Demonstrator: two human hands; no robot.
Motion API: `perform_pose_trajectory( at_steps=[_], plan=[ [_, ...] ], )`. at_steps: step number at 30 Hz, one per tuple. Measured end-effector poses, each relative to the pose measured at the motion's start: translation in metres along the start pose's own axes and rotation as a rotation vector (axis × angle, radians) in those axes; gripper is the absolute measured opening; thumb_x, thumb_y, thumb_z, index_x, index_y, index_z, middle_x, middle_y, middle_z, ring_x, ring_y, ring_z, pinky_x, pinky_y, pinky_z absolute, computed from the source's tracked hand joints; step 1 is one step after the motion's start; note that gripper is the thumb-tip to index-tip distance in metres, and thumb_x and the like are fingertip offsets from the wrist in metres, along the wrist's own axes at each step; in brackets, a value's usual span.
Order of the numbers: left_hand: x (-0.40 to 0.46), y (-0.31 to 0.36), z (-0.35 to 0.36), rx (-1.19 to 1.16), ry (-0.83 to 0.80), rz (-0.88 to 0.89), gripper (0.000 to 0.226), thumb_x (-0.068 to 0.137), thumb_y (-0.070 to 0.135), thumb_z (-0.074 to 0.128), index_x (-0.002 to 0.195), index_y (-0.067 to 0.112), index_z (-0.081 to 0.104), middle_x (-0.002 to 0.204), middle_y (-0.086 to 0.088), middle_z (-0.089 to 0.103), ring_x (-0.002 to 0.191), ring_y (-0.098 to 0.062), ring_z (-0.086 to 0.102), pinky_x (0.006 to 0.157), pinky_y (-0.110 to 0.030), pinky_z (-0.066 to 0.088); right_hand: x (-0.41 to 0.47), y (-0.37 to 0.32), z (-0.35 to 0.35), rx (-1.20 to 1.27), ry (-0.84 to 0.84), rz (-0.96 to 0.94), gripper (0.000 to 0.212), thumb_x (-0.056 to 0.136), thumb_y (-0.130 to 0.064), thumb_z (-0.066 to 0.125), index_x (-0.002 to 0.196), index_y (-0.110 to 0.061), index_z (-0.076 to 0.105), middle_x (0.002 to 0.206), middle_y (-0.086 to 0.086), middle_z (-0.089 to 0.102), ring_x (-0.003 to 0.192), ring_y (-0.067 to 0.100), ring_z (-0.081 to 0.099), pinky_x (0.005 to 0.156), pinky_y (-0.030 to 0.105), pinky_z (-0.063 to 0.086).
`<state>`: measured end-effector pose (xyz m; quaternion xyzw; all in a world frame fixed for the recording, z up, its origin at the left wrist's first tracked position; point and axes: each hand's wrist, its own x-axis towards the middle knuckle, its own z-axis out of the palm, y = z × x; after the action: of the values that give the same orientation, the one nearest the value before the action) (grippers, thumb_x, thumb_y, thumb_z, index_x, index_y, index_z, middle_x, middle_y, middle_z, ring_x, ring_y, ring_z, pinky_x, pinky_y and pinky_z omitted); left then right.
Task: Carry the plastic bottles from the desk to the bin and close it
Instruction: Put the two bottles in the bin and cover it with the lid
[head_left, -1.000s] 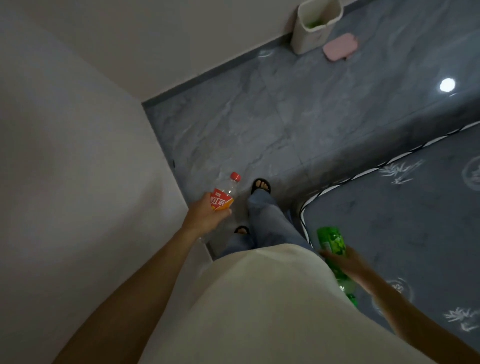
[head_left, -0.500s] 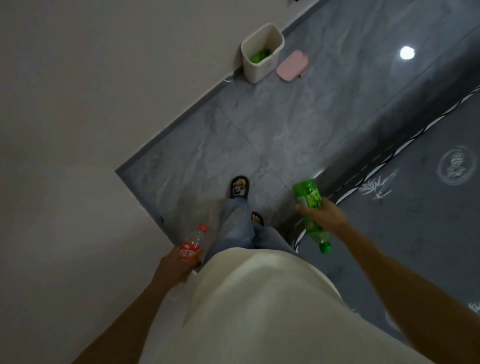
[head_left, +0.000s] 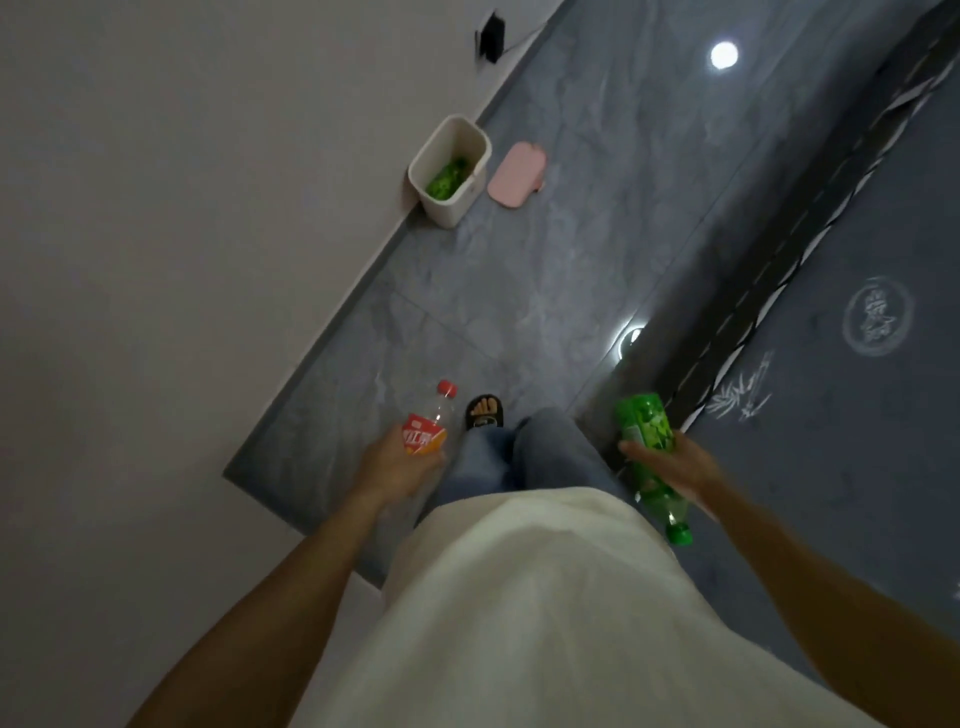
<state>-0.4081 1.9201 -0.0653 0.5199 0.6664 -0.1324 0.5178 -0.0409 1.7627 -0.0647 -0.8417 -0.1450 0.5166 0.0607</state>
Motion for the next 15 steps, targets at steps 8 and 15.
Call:
perform_pose_trajectory(
  at_steps=[8, 15],
  plan=[
    [0.086, 0.168, -0.029, 0.038, -0.045, 0.193, 0.052, 0.068, 0.051, 0.079, 0.109, 0.025, 0.062, 0.093, 0.001, 0.07, 0.077, -0.015, 0.07, 0.053, -0.023, 0.051, 0.027, 0.019, -0.056, 0.065, 0.035, 0.206, 0.042, 0.076, -0.051, 0.078, 0.09, -0.012, 0.071, 0.067, 0.0, 0.068, 0.06, 0.015, 0.065, 0.052, 0.021, 0.045],
    [0.134, 0.232, -0.028, 0.102, -0.023, 0.123, 0.067, 0.075, 0.05, 0.079, 0.131, 0.023, 0.053, 0.113, -0.003, 0.066, 0.091, -0.02, 0.066, 0.068, -0.028, 0.055, 0.103, -0.057, -0.132, 0.027, 0.007, 0.145, 0.039, 0.075, -0.05, 0.079, 0.086, -0.015, 0.068, 0.073, 0.006, 0.071, 0.065, 0.022, 0.07, 0.062, 0.031, 0.057]
  ],
)
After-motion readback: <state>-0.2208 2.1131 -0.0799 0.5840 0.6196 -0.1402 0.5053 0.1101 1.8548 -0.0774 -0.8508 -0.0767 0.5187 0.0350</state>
